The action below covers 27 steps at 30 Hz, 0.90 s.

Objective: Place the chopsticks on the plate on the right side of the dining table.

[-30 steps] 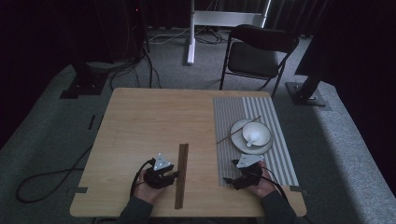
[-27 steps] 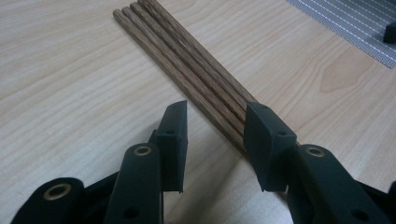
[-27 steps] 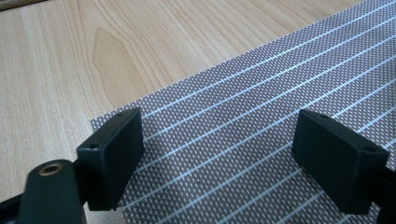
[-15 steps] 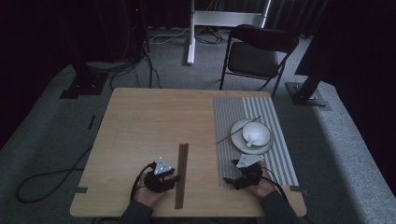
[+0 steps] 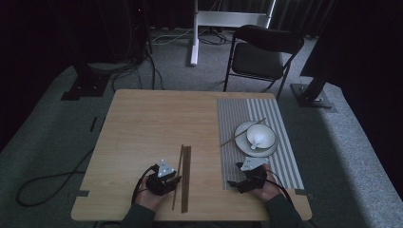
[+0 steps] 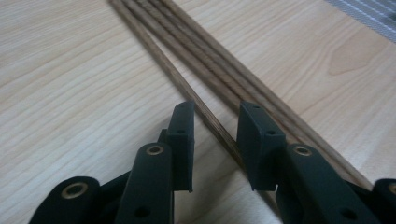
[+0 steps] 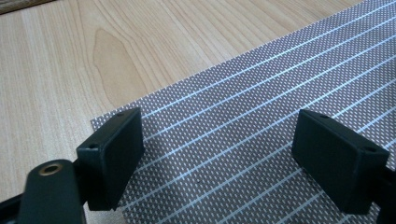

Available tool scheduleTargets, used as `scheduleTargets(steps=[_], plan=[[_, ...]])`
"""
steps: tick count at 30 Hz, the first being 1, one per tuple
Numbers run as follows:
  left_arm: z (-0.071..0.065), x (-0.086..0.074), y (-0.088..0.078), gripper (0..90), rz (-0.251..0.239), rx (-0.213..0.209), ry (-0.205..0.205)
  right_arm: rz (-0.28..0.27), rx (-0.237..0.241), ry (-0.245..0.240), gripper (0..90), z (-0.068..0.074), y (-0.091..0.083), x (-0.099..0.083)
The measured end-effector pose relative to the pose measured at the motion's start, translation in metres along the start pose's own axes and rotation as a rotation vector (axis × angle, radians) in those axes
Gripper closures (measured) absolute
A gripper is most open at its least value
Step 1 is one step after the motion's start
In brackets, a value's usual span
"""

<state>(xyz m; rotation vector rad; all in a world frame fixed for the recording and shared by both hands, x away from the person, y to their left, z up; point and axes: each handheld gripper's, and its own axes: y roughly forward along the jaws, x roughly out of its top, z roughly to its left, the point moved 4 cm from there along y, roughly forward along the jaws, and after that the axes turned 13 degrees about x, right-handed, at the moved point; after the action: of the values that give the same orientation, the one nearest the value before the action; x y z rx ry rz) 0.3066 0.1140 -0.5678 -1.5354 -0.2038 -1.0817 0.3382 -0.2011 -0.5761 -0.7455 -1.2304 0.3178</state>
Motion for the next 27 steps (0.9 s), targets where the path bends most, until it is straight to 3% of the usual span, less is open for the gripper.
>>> scheduleTargets(steps=[14,27], plan=[[0.015,0.005,0.006,73.4,0.028,0.093,-0.046,0.001,0.000,0.000,15.9,0.000,0.000,0.000],[0.029,0.012,0.015,78.8,0.035,0.117,-0.067,0.001,0.000,0.001,15.9,0.000,0.000,0.000]])
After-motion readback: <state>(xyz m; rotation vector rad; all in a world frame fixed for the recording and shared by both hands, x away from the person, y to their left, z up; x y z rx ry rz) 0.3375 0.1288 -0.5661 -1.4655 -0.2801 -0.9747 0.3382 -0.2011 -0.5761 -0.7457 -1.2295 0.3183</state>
